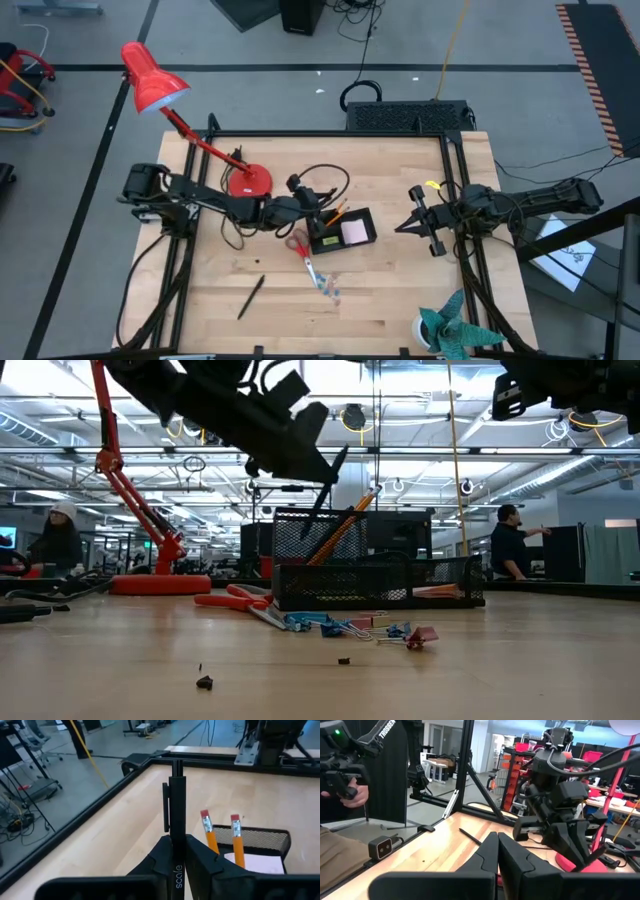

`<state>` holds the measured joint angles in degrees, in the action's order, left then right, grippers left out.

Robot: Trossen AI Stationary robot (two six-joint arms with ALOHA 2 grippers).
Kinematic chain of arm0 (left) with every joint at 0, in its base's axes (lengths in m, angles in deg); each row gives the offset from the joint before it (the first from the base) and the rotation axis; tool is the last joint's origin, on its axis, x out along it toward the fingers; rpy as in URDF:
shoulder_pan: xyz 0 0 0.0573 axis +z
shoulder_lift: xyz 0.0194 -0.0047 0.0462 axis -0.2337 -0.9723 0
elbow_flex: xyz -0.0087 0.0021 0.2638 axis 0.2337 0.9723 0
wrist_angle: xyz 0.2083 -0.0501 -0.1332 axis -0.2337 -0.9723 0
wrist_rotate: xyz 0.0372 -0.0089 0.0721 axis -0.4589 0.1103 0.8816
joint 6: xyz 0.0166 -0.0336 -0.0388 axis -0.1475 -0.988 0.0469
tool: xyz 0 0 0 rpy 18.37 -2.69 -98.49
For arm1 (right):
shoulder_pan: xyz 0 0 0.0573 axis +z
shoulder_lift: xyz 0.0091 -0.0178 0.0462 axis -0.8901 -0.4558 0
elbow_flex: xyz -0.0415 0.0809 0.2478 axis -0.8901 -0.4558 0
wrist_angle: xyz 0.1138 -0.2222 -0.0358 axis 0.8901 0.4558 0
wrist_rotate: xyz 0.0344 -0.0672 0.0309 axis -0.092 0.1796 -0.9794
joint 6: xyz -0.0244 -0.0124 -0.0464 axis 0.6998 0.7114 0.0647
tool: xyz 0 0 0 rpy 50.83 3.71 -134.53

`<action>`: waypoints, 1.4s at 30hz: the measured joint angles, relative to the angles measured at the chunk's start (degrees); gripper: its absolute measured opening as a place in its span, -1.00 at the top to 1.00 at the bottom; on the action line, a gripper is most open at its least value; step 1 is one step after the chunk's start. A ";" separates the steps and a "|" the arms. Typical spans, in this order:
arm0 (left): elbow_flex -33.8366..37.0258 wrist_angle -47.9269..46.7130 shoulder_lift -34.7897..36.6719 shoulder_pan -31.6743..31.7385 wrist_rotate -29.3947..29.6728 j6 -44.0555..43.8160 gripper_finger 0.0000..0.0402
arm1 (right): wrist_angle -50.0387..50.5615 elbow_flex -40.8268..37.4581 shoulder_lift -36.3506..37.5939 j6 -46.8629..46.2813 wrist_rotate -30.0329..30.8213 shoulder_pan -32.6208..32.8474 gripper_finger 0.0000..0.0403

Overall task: Pick and place office supplies into organizer
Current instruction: Put the black pen into the black desk organizer

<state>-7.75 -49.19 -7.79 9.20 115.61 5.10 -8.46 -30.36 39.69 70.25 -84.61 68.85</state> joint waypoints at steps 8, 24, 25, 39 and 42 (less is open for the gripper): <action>0.00 2.48 -0.47 0.13 1.82 2.41 0.77 | -2.22 0.00 -2.10 0.28 0.00 -0.01 1.00; -0.02 -4.59 5.15 -7.96 4.00 -4.92 0.80 | -2.86 0.00 -2.70 -0.14 -0.04 0.00 1.00; -0.02 -5.77 5.14 -8.23 5.27 -5.83 0.80 | -2.90 0.00 -2.70 -0.15 -0.04 0.01 1.00; -0.01 -3.44 -1.57 -7.77 4.74 -9.50 0.78 | -4.90 0.00 -2.79 -0.20 -0.07 0.01 1.00; 0.02 -2.51 -5.11 -7.18 4.74 -10.56 0.79 | -4.82 0.00 -2.83 -0.61 -0.07 0.01 1.00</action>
<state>-7.73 -51.70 -12.91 2.02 120.35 -5.46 -13.28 -30.36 36.86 69.64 -84.67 68.86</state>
